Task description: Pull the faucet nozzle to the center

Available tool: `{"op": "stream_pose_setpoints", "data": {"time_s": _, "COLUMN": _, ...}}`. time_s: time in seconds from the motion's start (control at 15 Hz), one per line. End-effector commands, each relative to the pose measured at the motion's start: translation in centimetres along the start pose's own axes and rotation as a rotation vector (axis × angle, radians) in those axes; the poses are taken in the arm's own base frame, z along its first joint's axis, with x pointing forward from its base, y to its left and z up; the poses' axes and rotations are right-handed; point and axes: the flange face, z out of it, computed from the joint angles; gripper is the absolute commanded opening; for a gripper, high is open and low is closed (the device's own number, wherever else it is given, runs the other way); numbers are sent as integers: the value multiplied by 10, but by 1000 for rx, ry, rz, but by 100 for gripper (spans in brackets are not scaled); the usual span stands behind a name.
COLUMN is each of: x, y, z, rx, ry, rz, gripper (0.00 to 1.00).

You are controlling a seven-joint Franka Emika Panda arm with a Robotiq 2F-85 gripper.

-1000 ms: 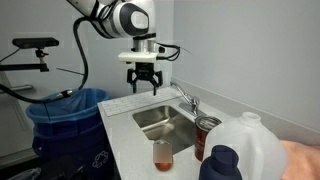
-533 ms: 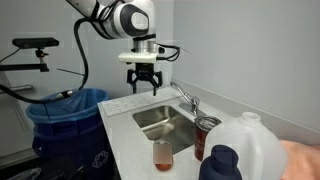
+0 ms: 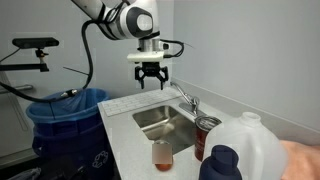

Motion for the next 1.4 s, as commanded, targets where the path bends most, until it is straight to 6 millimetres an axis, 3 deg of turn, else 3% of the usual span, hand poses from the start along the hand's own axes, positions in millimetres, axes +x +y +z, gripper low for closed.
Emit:
{"op": "stream_pose_setpoints", "data": {"time_s": 0.0, "x": 50, "y": 15, "z": 7, "rx": -30, "ry": 63, "rz": -66, "gripper": 100}}
{"op": "stream_pose_setpoints", "data": {"time_s": 0.6, "x": 153, "y": 12, "z": -2, "rx": -50, "ry": 267, "rz": -175, "gripper": 100}}
{"op": "stream_pose_setpoints", "data": {"time_s": 0.8, "x": 173, "y": 20, "z": 6, "rx": -63, "ry": 326, "rz": -207, "gripper": 100}}
{"op": "stream_pose_setpoints", "data": {"time_s": 1.33, "x": 199, "y": 46, "z": 56, "rx": -57, "ry": 393, "rz": -294, "gripper": 100}}
